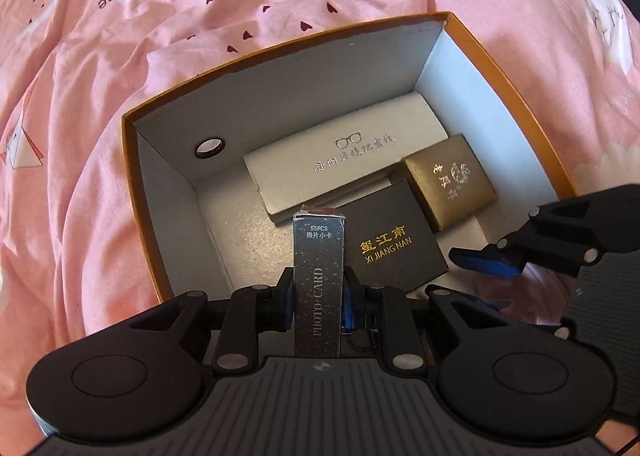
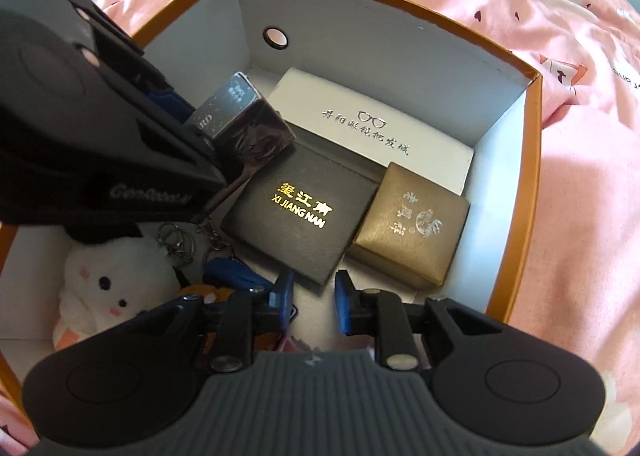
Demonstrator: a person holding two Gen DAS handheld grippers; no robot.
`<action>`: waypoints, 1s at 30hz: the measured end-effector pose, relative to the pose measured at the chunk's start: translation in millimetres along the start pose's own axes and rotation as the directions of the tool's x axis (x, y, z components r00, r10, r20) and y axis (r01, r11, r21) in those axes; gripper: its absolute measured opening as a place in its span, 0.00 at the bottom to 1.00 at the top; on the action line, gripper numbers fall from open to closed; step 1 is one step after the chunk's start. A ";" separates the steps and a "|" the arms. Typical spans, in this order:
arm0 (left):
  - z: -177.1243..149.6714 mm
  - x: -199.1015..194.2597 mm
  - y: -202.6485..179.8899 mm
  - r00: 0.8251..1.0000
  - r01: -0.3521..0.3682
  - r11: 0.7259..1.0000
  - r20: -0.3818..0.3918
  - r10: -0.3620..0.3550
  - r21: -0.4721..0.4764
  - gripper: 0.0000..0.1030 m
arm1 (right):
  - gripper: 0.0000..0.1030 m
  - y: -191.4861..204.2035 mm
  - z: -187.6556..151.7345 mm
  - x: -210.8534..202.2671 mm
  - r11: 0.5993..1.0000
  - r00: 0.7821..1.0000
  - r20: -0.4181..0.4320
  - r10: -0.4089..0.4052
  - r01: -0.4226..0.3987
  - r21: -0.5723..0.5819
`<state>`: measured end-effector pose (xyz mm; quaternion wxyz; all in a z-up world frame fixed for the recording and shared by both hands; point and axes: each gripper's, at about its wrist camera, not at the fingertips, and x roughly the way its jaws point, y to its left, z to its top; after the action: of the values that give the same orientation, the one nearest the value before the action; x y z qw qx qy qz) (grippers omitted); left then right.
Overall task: Organize objects
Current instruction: 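Lower the photo card box into the box with the left gripper, then open the left gripper and lift both grippers out of the box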
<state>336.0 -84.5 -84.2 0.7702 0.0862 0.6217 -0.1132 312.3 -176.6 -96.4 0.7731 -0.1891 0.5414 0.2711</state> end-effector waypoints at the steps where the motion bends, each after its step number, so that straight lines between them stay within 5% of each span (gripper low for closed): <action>1: 0.3 0.0 2.6 1.000 0.016 1.000 0.002 -0.016 -0.024 0.24 | 0.20 0.5 0.5 -0.1 1.000 1.000 0.004 -0.017 0.017 0.001; 9: 1.4 -3.6 14.4 0.994 0.110 0.993 -0.013 -0.110 -0.039 0.25 | 0.15 0.3 1.6 -9.4 0.999 0.999 0.032 -0.030 0.029 0.018; 12: 1.2 0.1 3.8 0.995 0.063 0.998 -0.079 -0.060 0.030 0.26 | 0.16 2.5 2.3 -15.0 0.999 0.998 0.044 -0.035 0.034 0.011; 18: 2.2 0.7 3.6 0.995 0.043 0.999 -0.094 -0.044 -0.012 0.29 | 0.16 8.4 0.3 -20.9 1.000 0.998 0.057 -0.030 0.030 -0.002; 23: -2.0 -4.4 -5.4 0.997 -0.009 0.999 -0.076 0.013 0.053 0.31 | 0.17 10.5 -3.5 -28.5 0.999 0.997 0.068 -0.035 0.036 -0.003; 26: -5.3 -12.4 -13.2 0.996 -0.085 0.989 -0.030 0.090 0.117 0.57 | 0.17 -0.1 -2.6 -30.3 1.000 0.996 0.081 -0.029 0.029 0.001; 28: -7.0 -19.7 -15.4 0.989 -0.147 0.975 0.025 0.145 0.166 0.54 | 0.17 0.5 -4.6 -32.4 1.000 0.995 0.100 -0.019 0.020 -0.002; 30: -8.6 -25.1 -12.4 0.987 -0.162 0.970 0.048 0.156 0.180 0.41 | 0.17 4.4 -8.8 -28.3 1.000 0.993 0.121 -0.010 0.011 -0.010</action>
<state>319.4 -92.4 -61.4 0.7759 0.2046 0.5867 -0.1093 295.6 -184.4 -72.8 0.8048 -0.1795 0.4910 0.2810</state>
